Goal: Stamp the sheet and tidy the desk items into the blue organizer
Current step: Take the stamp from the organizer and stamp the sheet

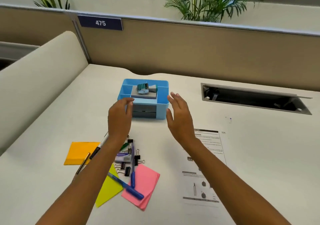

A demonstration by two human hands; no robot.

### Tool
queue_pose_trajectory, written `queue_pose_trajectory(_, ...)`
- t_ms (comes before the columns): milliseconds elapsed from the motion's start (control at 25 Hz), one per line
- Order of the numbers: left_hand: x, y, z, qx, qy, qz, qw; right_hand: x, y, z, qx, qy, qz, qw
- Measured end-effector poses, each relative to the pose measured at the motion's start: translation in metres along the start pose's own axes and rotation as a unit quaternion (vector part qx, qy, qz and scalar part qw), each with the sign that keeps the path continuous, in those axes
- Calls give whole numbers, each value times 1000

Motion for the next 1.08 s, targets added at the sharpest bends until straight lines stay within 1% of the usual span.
queue_pose_trajectory(160,9,-47,22,-12,-2,29,1000,36,-57,3,-1,9,60,998)
queue_pose_trajectory(280,21,-62,29,5,-15,55,998,56,-82,1,0,25,76,997)
queue_pose_trajectory(400,28,-68,34,16,-37,49,998,70,-94,-7,-4,43,83,996)
queue_pose_trajectory(520,30,-66,38,35,-68,33,997,75,-96,-14,-16,68,50,996)
queue_pose_trajectory(600,32,-65,40,33,-72,37,996,74,-96,-14,-14,64,29,997)
queue_pose_trajectory(720,37,-68,39,33,-71,71,994,68,-92,-13,9,29,-11,999)
queue_pose_trajectory(920,44,-75,39,68,-109,116,985,52,-70,-17,21,-38,-79,996)
queue_pose_trajectory(1000,48,-77,38,82,-106,125,983,49,-59,-17,29,-76,-91,993)
queue_pose_trajectory(1080,48,-78,36,93,-105,116,983,49,-48,-14,22,-103,-95,990)
Point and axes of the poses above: each hand's wrist, its own y-axis away from the middle knuckle, its own x-axis out of the palm, z = x × y, the point moved 4 cm from there along -y, towards the middle knuckle, and after that the axes turned 7 degrees about -y, right-handed, at the moved point
